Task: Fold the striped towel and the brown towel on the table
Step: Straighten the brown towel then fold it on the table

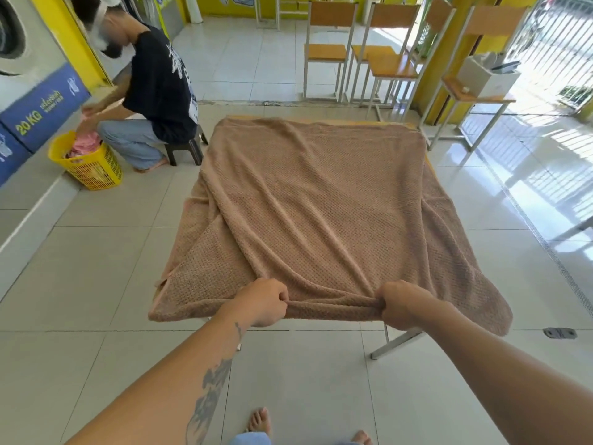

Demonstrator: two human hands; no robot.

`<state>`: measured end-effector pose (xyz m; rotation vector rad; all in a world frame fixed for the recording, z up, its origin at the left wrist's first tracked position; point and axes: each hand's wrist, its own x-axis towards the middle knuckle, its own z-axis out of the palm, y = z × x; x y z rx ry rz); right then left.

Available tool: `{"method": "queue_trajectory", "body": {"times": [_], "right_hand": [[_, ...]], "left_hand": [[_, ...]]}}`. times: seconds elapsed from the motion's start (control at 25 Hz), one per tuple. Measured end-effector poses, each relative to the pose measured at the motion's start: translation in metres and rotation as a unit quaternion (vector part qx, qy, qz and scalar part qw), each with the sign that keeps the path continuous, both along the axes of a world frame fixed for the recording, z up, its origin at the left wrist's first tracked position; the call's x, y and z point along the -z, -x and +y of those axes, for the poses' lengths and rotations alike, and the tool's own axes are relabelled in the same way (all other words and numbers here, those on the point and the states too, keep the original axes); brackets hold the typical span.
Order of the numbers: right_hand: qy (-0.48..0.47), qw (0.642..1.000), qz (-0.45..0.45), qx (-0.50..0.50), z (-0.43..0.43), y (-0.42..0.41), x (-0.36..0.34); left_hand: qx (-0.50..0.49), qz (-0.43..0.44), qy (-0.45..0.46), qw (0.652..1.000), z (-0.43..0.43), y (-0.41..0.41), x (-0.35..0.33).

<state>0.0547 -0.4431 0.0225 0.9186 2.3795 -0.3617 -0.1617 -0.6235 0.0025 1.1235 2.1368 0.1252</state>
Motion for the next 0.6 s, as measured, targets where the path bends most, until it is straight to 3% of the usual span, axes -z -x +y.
{"method": "queue_trajectory", "body": {"times": [0.16, 0.28, 0.48, 0.6], "right_hand": [[0.047, 0.998, 0.047, -0.016, 0.003, 0.025, -0.012], [0.054, 0.993, 0.107, -0.022, 0.001, 0.07, -0.014], [0.072, 0.987, 0.141, -0.018, -0.04, 0.158, -0.006], [0.036, 0.992, 0.123, -0.008, -0.062, 0.205, 0.003]], "left_hand": [[-0.132, -0.04, -0.127, 0.982, -0.016, 0.009, -0.007], [-0.206, 0.025, -0.183, 0.961, -0.036, 0.034, -0.015], [-0.268, 0.132, -0.181, 0.937, -0.07, 0.092, 0.004], [-0.244, 0.14, -0.151, 0.948, -0.073, 0.13, 0.016]]}}
